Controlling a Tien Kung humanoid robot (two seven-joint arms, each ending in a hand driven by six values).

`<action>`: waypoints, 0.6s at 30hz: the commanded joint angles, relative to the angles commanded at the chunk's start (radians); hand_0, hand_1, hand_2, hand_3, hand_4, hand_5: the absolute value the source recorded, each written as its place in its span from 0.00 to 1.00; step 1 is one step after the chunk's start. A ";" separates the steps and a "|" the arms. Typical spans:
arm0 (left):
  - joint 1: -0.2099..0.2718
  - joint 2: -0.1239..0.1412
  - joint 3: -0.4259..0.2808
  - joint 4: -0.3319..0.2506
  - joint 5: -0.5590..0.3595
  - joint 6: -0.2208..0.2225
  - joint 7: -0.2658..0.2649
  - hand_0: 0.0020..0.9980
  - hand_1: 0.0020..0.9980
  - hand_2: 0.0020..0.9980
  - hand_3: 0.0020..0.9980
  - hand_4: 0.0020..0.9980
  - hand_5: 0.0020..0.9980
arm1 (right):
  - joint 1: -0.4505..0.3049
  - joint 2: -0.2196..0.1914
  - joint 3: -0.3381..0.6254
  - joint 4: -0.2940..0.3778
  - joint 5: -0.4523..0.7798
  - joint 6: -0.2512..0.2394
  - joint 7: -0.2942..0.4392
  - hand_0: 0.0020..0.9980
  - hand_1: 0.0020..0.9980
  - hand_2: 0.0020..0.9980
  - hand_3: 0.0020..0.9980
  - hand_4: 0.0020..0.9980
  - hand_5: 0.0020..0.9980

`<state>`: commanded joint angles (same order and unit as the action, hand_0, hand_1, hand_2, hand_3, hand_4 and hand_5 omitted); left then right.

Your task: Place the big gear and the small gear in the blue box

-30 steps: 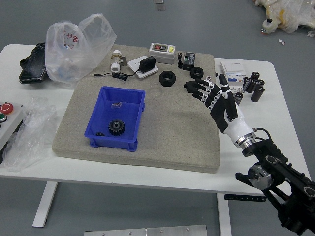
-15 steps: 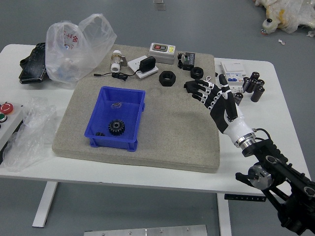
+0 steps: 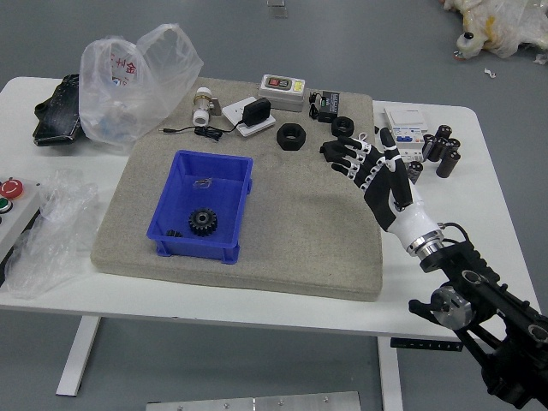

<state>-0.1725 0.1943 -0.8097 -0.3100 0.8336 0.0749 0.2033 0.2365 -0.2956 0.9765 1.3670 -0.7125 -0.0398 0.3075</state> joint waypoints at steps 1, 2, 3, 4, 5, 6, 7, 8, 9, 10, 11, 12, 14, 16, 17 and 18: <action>-0.001 0.000 0.000 0.000 0.001 0.000 0.000 0.58 0.54 0.53 0.64 0.66 0.16 | 0.000 0.000 0.001 0.000 0.000 0.000 0.000 0.85 0.77 0.78 0.75 0.98 0.98; -0.001 -0.001 -0.001 0.000 0.001 0.000 0.000 0.58 0.54 0.53 0.64 0.66 0.16 | 0.000 -0.001 0.002 0.000 0.000 0.000 0.000 0.85 0.77 0.78 0.75 0.98 0.98; -0.002 -0.001 -0.001 0.000 0.001 0.000 0.000 0.58 0.54 0.53 0.64 0.66 0.16 | 0.000 -0.001 0.003 0.000 0.000 0.001 0.000 0.85 0.77 0.78 0.75 0.98 0.98; -0.002 -0.002 -0.001 0.000 0.001 0.000 0.000 0.58 0.54 0.53 0.64 0.66 0.16 | 0.000 -0.001 0.004 0.001 -0.001 0.001 0.000 0.85 0.77 0.78 0.75 0.98 0.98; -0.002 -0.003 -0.001 0.000 0.001 0.000 0.001 0.58 0.54 0.53 0.64 0.66 0.16 | 0.000 -0.001 0.004 0.001 -0.001 0.001 0.000 0.85 0.77 0.78 0.75 0.98 0.98; -0.001 -0.004 -0.001 0.000 0.001 0.000 0.001 0.58 0.54 0.53 0.64 0.66 0.16 | 0.000 -0.001 0.005 0.001 -0.001 0.002 0.000 0.85 0.77 0.78 0.75 0.98 0.98; -0.001 -0.004 -0.002 0.000 0.002 0.000 0.002 0.58 0.54 0.53 0.64 0.66 0.16 | 0.000 -0.001 0.006 0.001 -0.001 0.002 -0.001 0.85 0.76 0.78 0.75 0.97 0.97; 0.000 -0.004 -0.003 -0.001 0.003 0.000 0.003 0.58 0.54 0.53 0.64 0.66 0.16 | -0.001 -0.001 0.007 0.001 -0.002 0.003 -0.001 0.85 0.76 0.78 0.75 0.97 0.97; 0.000 -0.005 -0.005 -0.001 0.004 -0.001 0.004 0.58 0.54 0.53 0.64 0.66 0.16 | -0.001 -0.001 0.007 0.002 -0.002 0.003 -0.001 0.85 0.76 0.78 0.75 0.97 0.97; 0.000 -0.004 -0.006 -0.001 0.005 -0.001 0.005 0.58 0.54 0.53 0.64 0.66 0.16 | -0.001 -0.001 0.008 0.002 -0.003 0.004 -0.001 0.85 0.76 0.78 0.75 0.97 0.97; 0.001 -0.004 -0.009 -0.001 0.007 0.000 0.007 0.58 0.54 0.53 0.64 0.66 0.16 | -0.001 0.000 0.008 0.002 -0.003 0.004 -0.002 0.85 0.76 0.78 0.75 0.97 0.97; 0.001 -0.004 -0.011 -0.001 0.009 0.000 0.008 0.58 0.54 0.53 0.64 0.66 0.16 | -0.001 0.000 0.008 0.002 -0.003 0.005 -0.002 0.85 0.76 0.78 0.75 0.97 0.97; 0.000 -0.003 -0.013 -0.002 0.011 0.000 0.010 0.58 0.54 0.53 0.64 0.66 0.16 | -0.001 0.001 0.007 0.002 -0.004 0.006 -0.003 0.85 0.76 0.78 0.76 0.97 0.97; 0.000 -0.002 -0.016 -0.002 0.013 0.000 0.012 0.58 0.54 0.53 0.64 0.66 0.16 | -0.001 0.001 0.007 0.002 -0.004 0.008 -0.005 0.85 0.76 0.78 0.76 0.97 0.97; 0.000 -0.002 -0.017 -0.002 0.014 0.000 0.013 0.58 0.54 0.53 0.64 0.66 0.16 | -0.001 0.002 0.006 0.001 -0.004 0.009 -0.006 0.85 0.76 0.78 0.76 0.97 0.97; -0.001 -0.002 -0.018 -0.002 0.014 0.000 0.014 0.58 0.54 0.53 0.64 0.66 0.16 | -0.001 0.002 0.006 0.001 -0.005 0.010 -0.007 0.85 0.76 0.78 0.76 0.97 0.97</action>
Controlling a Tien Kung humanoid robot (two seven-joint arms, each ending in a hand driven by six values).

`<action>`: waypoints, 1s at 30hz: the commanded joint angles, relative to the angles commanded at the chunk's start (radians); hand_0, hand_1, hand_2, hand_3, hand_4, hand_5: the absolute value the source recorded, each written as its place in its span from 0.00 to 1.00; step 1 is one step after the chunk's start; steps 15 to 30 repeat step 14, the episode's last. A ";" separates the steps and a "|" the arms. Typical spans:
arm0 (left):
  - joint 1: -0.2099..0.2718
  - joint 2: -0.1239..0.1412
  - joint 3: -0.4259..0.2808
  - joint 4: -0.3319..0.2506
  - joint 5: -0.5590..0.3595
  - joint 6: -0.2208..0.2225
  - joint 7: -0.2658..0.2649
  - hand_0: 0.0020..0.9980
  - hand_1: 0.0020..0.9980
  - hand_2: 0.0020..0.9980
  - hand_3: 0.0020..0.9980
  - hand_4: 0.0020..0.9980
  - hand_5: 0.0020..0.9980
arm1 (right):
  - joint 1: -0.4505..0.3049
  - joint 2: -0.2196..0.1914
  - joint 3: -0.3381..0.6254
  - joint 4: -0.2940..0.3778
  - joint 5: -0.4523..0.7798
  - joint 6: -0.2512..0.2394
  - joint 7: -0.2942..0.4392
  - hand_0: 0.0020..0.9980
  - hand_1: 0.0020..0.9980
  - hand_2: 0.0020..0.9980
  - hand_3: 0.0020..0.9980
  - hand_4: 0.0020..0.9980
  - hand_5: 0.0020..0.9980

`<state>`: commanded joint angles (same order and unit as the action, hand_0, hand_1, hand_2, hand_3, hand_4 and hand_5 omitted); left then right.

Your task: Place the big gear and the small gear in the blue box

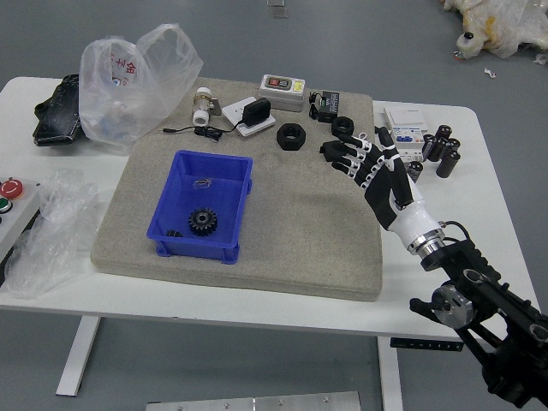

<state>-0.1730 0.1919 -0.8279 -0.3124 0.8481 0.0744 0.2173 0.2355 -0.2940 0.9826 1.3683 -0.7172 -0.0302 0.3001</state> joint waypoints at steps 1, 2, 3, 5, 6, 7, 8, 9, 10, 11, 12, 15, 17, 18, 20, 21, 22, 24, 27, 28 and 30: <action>0.000 0.000 -0.001 0.000 0.000 0.000 0.001 0.58 0.54 0.53 0.64 0.66 0.16 | 0.000 0.000 0.000 0.000 0.000 0.001 -0.001 0.85 0.76 0.78 0.76 0.97 0.97; 0.000 -0.001 -0.001 0.000 0.001 0.000 0.001 0.58 0.54 0.53 0.64 0.66 0.16 | -0.001 0.000 0.000 0.000 -0.001 0.001 -0.002 0.85 0.76 0.78 0.76 0.97 0.97; 0.000 -0.002 -0.002 0.000 0.001 -0.001 0.002 0.58 0.54 0.53 0.64 0.66 0.16 | -0.001 0.000 0.000 0.000 -0.001 0.002 -0.003 0.85 0.76 0.78 0.76 0.97 0.97; 0.000 -0.003 -0.003 -0.001 0.001 -0.002 0.003 0.58 0.54 0.53 0.64 0.66 0.16 | -0.001 0.000 0.000 0.000 -0.002 0.003 -0.005 0.85 0.76 0.78 0.76 0.97 0.97; 0.000 -0.004 -0.003 -0.001 0.002 -0.002 0.004 0.58 0.54 0.53 0.64 0.66 0.16 | -0.001 0.000 0.000 0.000 -0.002 0.003 -0.006 0.85 0.76 0.78 0.76 0.97 0.97; 0.001 -0.004 -0.004 -0.001 0.002 -0.002 0.004 0.58 0.54 0.53 0.64 0.66 0.16 | -0.002 0.000 0.000 -0.001 -0.003 0.004 -0.007 0.85 0.77 0.78 0.76 0.97 0.96; 0.001 -0.004 -0.003 -0.001 0.002 -0.002 0.004 0.58 0.54 0.53 0.64 0.66 0.16 | -0.002 0.000 0.000 -0.001 -0.003 0.004 -0.009 0.85 0.77 0.78 0.76 0.97 0.96; 0.001 -0.005 -0.003 -0.001 0.002 -0.003 0.004 0.58 0.54 0.53 0.64 0.66 0.16 | -0.002 0.000 0.001 -0.001 -0.003 0.004 -0.009 0.85 0.77 0.78 0.76 0.97 0.96; 0.001 -0.005 -0.004 -0.001 0.002 -0.003 0.004 0.58 0.54 0.53 0.64 0.66 0.16 | -0.003 0.000 0.001 -0.001 -0.003 0.004 -0.010 0.85 0.77 0.78 0.76 0.97 0.96; 0.001 -0.005 -0.003 -0.001 0.002 -0.003 0.004 0.58 0.54 0.53 0.64 0.66 0.16 | -0.003 -0.001 0.001 -0.001 -0.003 0.005 -0.011 0.85 0.77 0.78 0.76 0.97 0.96; 0.001 -0.006 -0.003 -0.001 0.001 -0.002 0.004 0.58 0.54 0.53 0.64 0.66 0.16 | -0.004 -0.001 0.001 -0.001 -0.003 0.005 -0.011 0.85 0.77 0.78 0.76 0.97 0.96; 0.001 -0.006 -0.003 -0.001 0.002 -0.003 0.004 0.58 0.54 0.53 0.64 0.66 0.16 | -0.005 -0.001 0.002 -0.001 -0.003 0.005 -0.012 0.85 0.77 0.78 0.76 0.97 0.96; 0.001 -0.006 -0.003 -0.001 0.002 -0.003 0.004 0.58 0.54 0.53 0.64 0.66 0.16 | -0.005 -0.001 0.002 -0.001 -0.003 0.005 -0.012 0.85 0.77 0.78 0.76 0.97 0.96; 0.001 -0.006 -0.003 -0.001 0.002 -0.003 0.004 0.58 0.54 0.53 0.64 0.66 0.16 | -0.005 -0.001 0.002 -0.001 -0.003 0.005 -0.012 0.85 0.77 0.78 0.76 0.97 0.96; 0.001 -0.006 -0.003 -0.001 0.002 -0.003 0.004 0.58 0.54 0.53 0.64 0.66 0.16 | -0.005 -0.001 0.002 -0.001 -0.003 0.005 -0.012 0.85 0.77 0.78 0.76 0.97 0.96; 0.001 -0.006 -0.003 -0.001 0.002 -0.003 0.004 0.58 0.54 0.53 0.64 0.66 0.16 | -0.005 -0.001 0.002 -0.001 -0.003 0.005 -0.012 0.85 0.77 0.78 0.76 0.97 0.96; 0.001 -0.006 -0.003 -0.001 0.002 -0.003 0.004 0.58 0.54 0.53 0.64 0.66 0.16 | -0.005 -0.001 0.002 -0.001 -0.003 0.005 -0.012 0.85 0.77 0.78 0.76 0.97 0.96; 0.001 -0.006 -0.003 -0.001 0.002 -0.003 0.004 0.58 0.54 0.53 0.64 0.66 0.16 | -0.005 -0.001 0.002 -0.001 -0.003 0.005 -0.012 0.85 0.77 0.78 0.76 0.97 0.96; 0.001 -0.006 -0.003 -0.001 0.002 -0.003 0.004 0.58 0.54 0.53 0.64 0.66 0.16 | -0.005 -0.001 0.002 -0.001 -0.003 0.005 -0.012 0.85 0.77 0.78 0.76 0.97 0.96; 0.001 -0.006 -0.003 -0.001 0.002 -0.003 0.004 0.58 0.54 0.53 0.64 0.66 0.16 | -0.005 -0.001 0.002 -0.001 -0.003 0.005 -0.012 0.85 0.77 0.78 0.76 0.97 0.96; 0.001 -0.006 -0.003 -0.001 0.002 -0.003 0.004 0.58 0.54 0.53 0.64 0.66 0.16 | -0.005 -0.001 0.002 -0.001 -0.003 0.005 -0.012 0.85 0.77 0.78 0.76 0.97 0.96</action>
